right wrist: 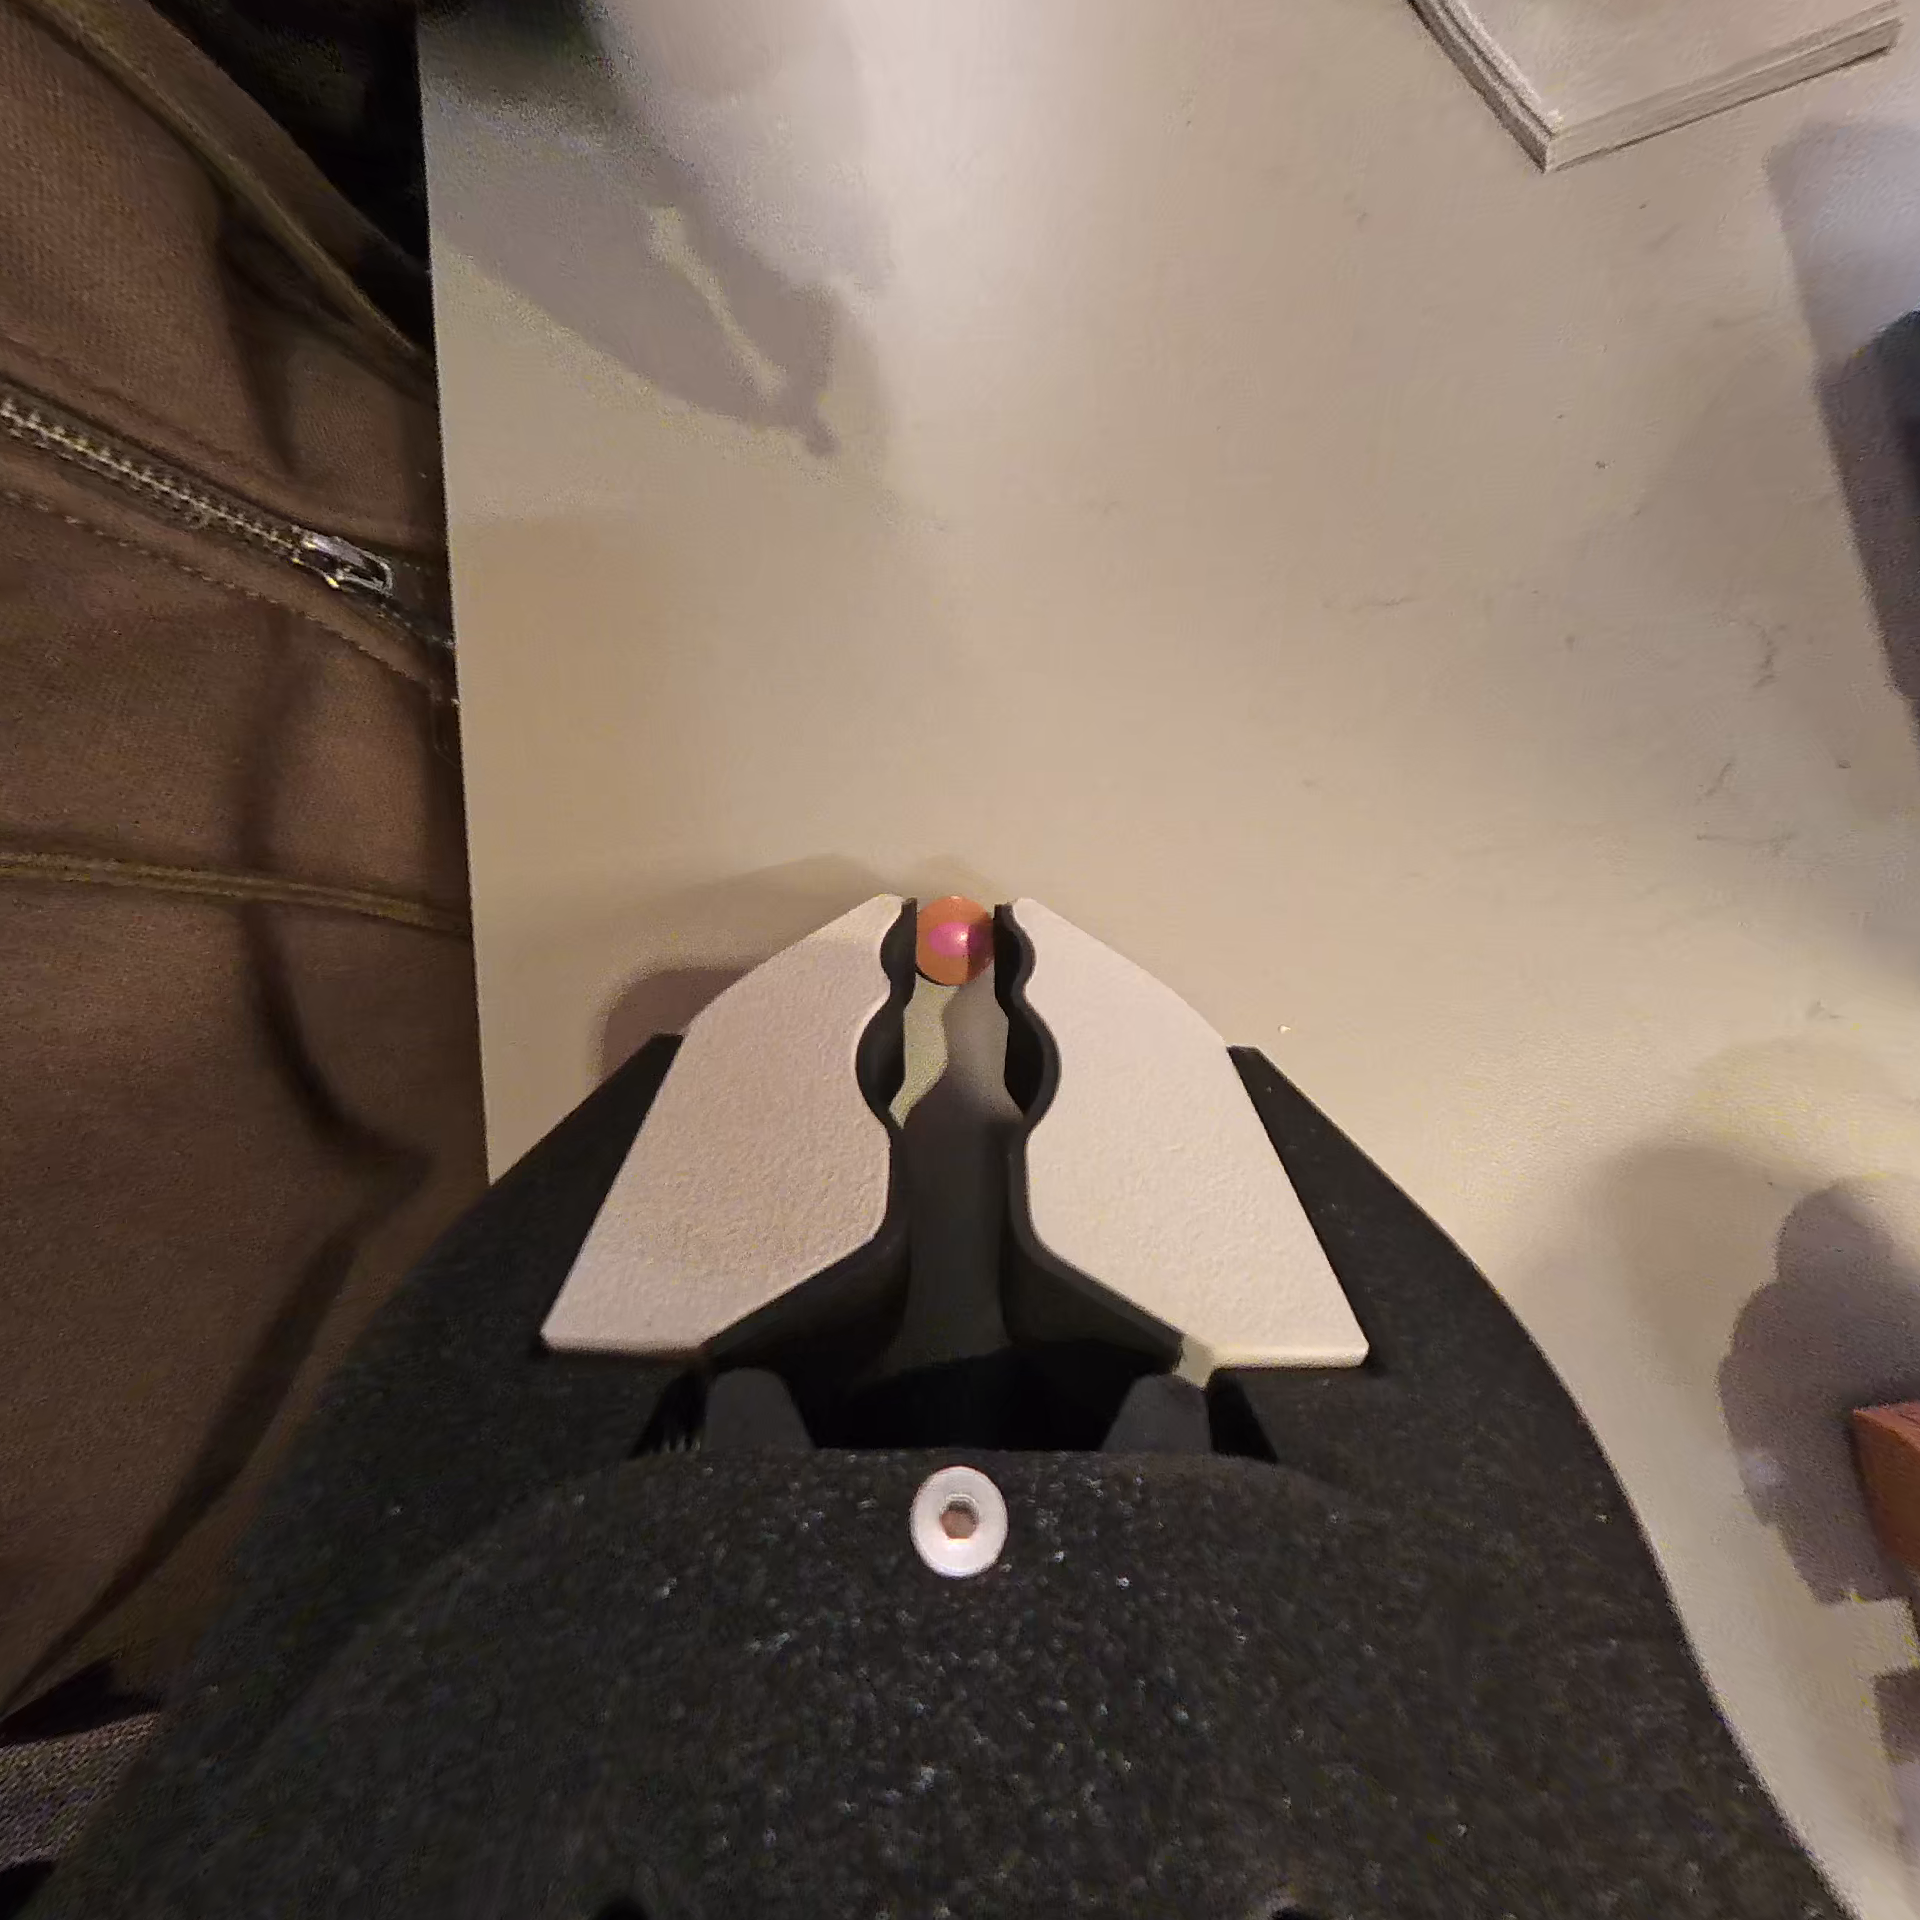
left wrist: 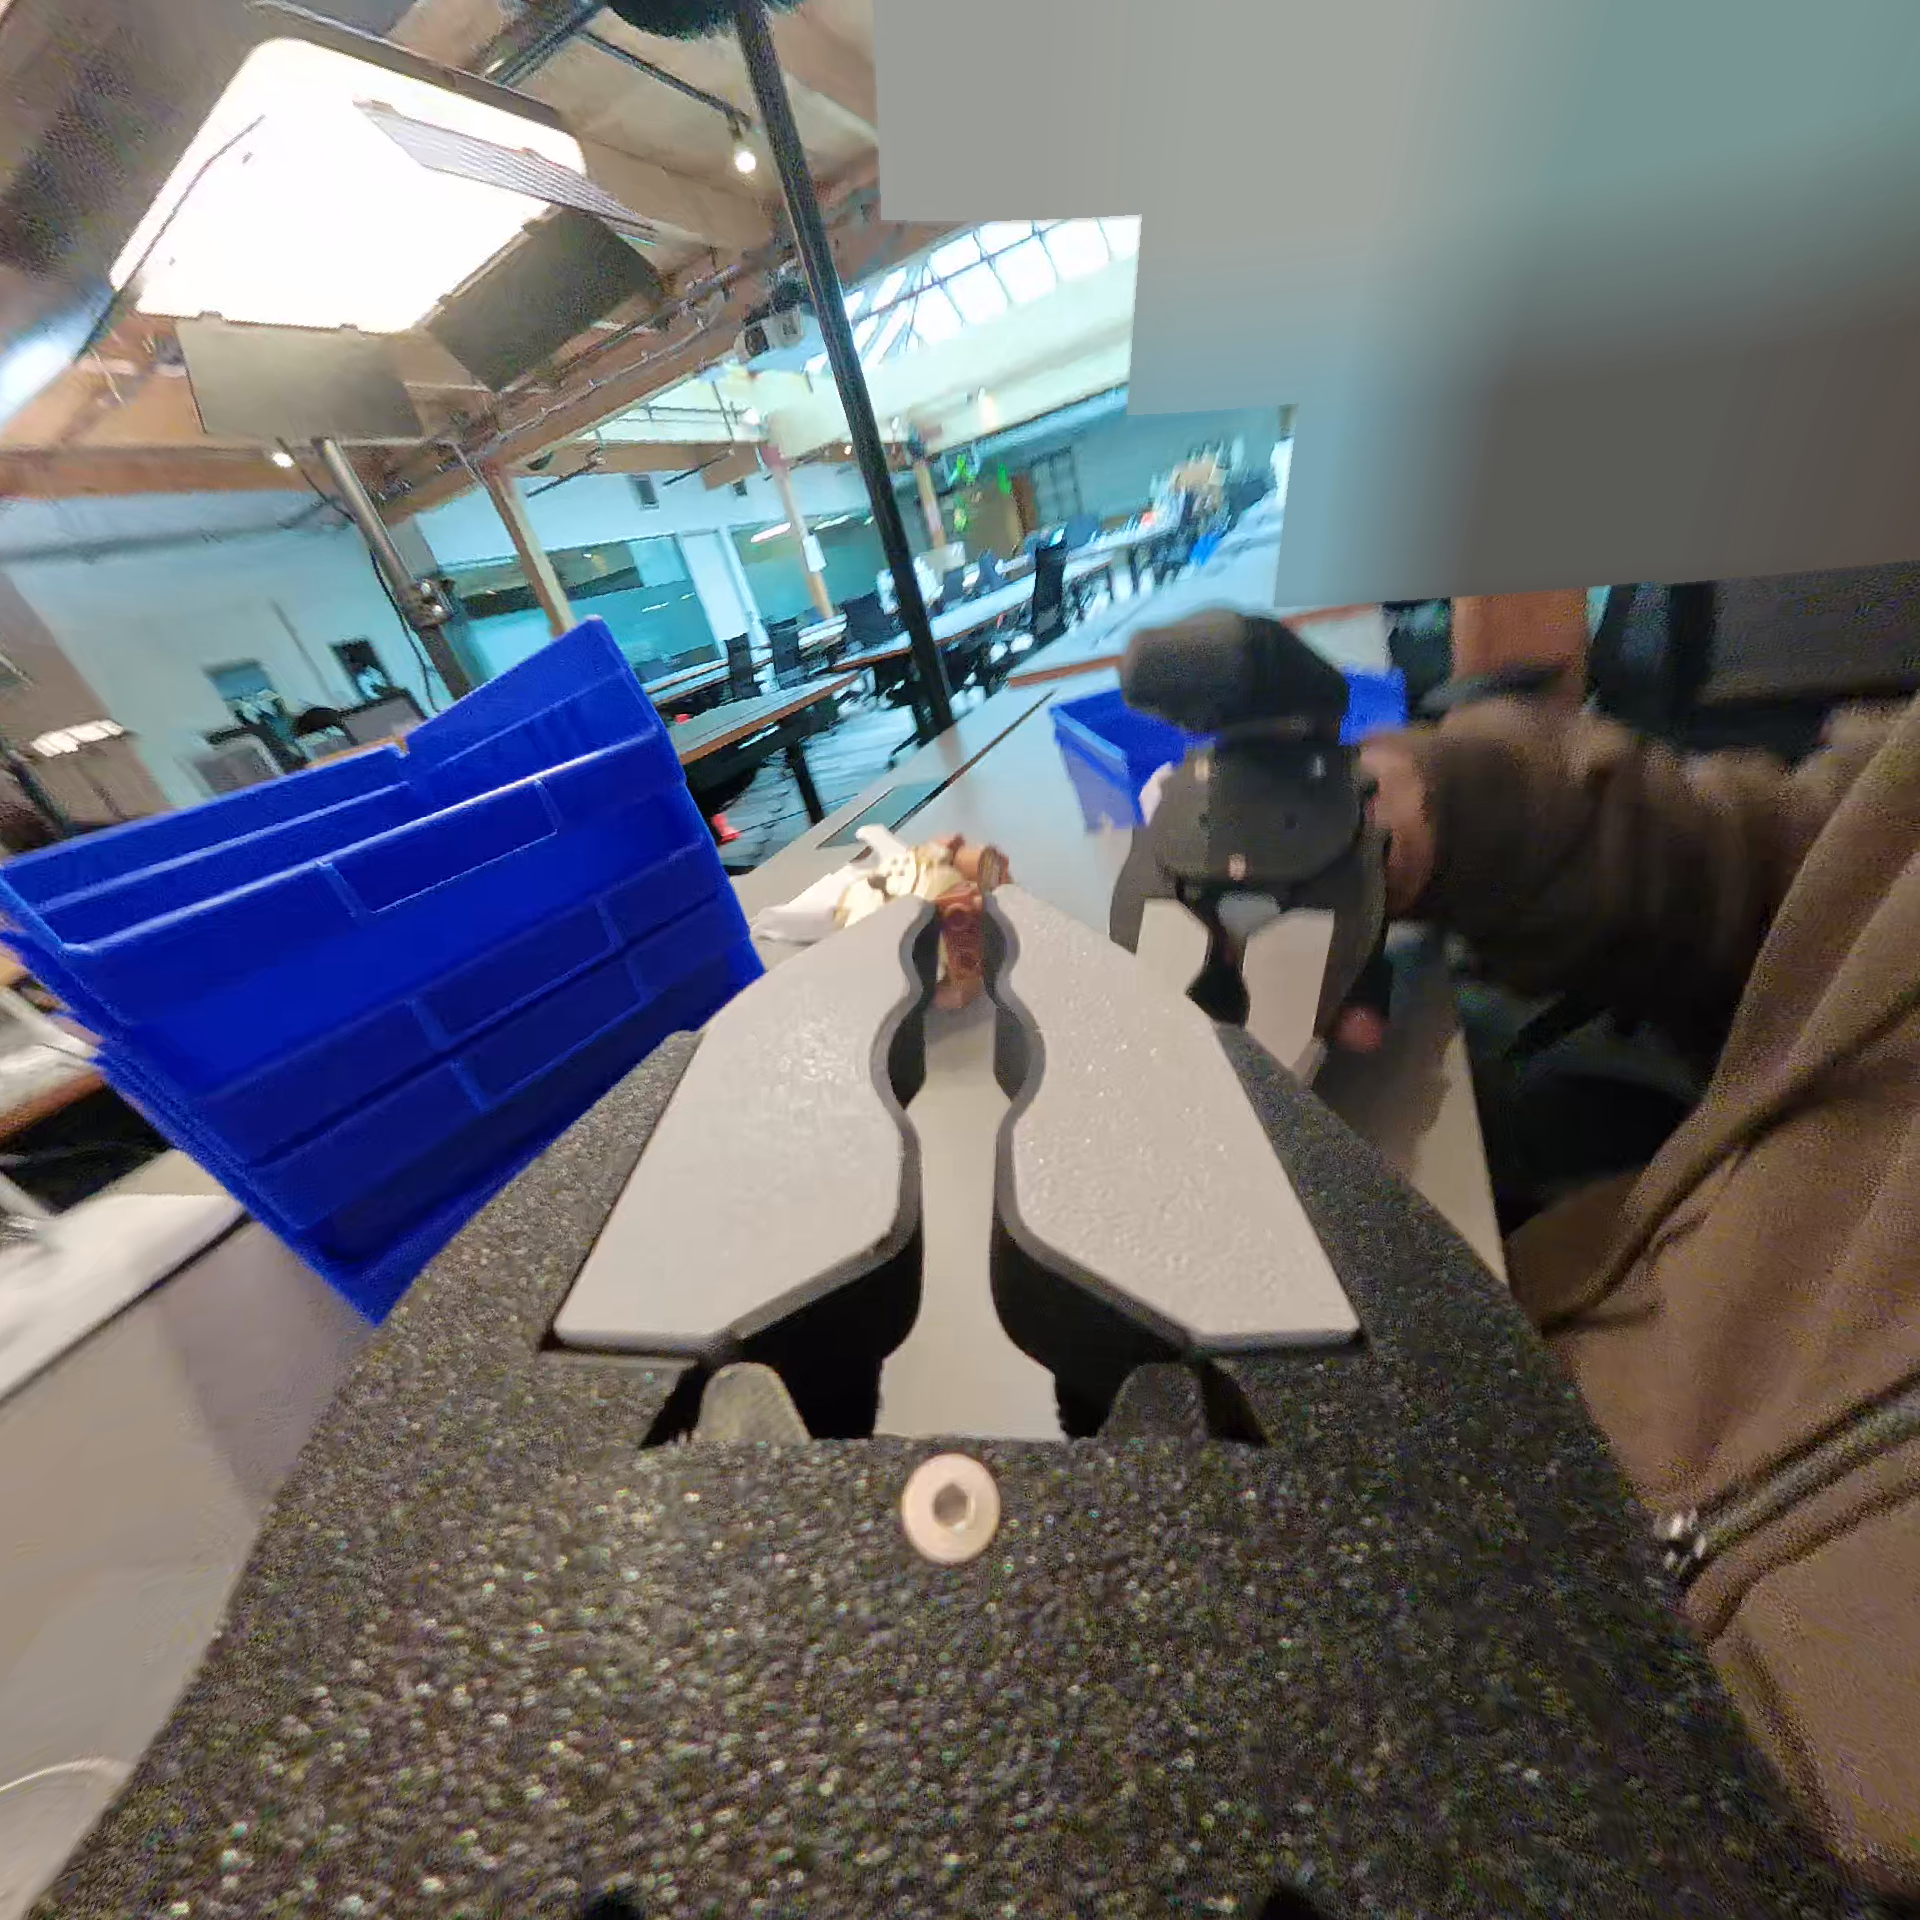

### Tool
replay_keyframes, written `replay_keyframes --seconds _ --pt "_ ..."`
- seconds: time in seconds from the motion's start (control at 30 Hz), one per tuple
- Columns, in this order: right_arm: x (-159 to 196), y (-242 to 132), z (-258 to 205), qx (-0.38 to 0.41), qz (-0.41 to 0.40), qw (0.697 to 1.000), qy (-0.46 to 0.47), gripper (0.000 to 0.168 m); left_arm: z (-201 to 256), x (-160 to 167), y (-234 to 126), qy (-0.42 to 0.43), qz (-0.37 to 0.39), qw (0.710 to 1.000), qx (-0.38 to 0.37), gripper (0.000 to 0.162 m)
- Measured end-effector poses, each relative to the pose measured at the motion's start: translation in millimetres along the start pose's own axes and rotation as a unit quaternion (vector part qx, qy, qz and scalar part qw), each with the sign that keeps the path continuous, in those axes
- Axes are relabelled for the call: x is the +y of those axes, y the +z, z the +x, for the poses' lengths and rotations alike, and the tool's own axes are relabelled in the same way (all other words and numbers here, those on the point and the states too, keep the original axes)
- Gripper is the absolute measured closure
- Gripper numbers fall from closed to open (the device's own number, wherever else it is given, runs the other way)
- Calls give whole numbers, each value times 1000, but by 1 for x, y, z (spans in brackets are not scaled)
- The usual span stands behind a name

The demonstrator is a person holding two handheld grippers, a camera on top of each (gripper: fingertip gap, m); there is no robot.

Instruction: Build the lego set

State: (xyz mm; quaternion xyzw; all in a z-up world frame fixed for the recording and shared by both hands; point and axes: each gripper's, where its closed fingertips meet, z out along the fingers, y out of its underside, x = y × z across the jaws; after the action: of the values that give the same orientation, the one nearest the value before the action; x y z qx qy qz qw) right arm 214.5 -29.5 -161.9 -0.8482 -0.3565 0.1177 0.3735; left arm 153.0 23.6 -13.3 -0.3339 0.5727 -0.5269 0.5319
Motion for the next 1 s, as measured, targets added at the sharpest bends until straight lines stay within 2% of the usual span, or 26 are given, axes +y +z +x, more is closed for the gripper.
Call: replay_keyframes --seconds 0.07,0.13,0.3,0.4,0.5,0.7,0.8,0.9,1.0 --pt "0 0 0 4 0 1000 -4 154 -19 -17 4 -59 20 998 3 154" --pt "0 1 1 6 -1 1000 -7 154 -45 -35 14 -74 24 997 -6 155" --pt "-1 2 2 11 1 1000 -6 154 -153 -74 69 24 -33 994 -103 155" --pt "-1 2 2 13 2 1000 -4 154 -221 -58 108 25 -112 984 -139 154" --pt "-1 1 2 13 6 1000 0 154 -260 -36 118 -6 -140 972 -186 146" --pt "-1 1 3 9 8 1000 -5 154 -231 -26 86 27 -98 979 -176 144" --pt "-9 2 5 18 22 999 -17 155 -209 -22 67 12 -90 982 -164 144" --pt "-31 -6 17 58 46 997 -35 155 -180 -9 48 0 -97 985 -142 145" --pt "-79 -35 54 140 93 984 -67 155 -156 13 31 0 -113 984 -136 145"
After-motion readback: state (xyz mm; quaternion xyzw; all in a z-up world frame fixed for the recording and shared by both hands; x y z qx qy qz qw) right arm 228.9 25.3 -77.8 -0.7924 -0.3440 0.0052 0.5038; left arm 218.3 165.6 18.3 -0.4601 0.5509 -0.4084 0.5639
